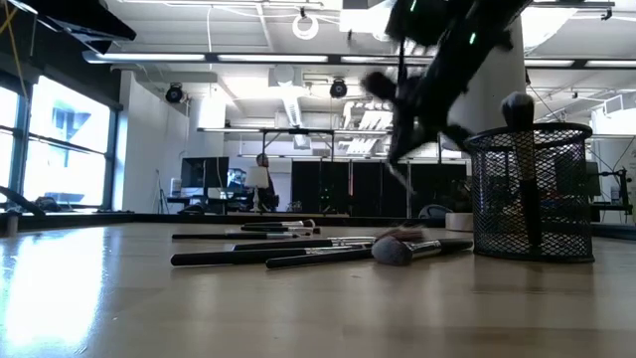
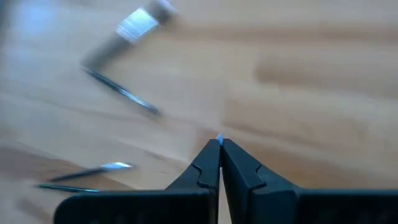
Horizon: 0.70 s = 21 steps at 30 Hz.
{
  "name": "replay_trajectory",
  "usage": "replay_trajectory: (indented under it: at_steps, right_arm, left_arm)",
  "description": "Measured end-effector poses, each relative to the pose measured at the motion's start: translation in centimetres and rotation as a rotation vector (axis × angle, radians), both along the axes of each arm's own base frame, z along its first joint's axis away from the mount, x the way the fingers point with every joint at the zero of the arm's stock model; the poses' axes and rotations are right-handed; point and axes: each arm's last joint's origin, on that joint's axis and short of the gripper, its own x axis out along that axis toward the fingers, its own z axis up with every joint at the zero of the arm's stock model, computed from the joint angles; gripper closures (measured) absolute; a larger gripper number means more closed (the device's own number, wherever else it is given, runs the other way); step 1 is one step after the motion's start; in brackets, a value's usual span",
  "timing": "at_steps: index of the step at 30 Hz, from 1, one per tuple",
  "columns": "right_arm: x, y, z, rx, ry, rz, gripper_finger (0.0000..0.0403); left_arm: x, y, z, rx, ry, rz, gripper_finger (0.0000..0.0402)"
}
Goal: Put items in baskets/containers
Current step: Put the eyeshadow brush into the mesh organizer
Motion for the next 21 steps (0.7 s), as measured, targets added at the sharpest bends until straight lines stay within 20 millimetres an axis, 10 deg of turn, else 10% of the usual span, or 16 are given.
replay_trajectory:
  at_steps: [10, 21]
  right_arm:
    - [-6.5, 10.3, 11.1, -0.543, -0.305, 0.283, 0.0402]
    - [-9.6, 17.4, 9.6, -0.853, -0.127, 0.463, 0.0403]
  left_arm:
    - [0.6, -0.2, 0.0, -0.014, 0.001, 0.020, 0.0402]
    - [5.2, -1.6, 0.2, -0.014, -0.019, 0.036, 0.0402]
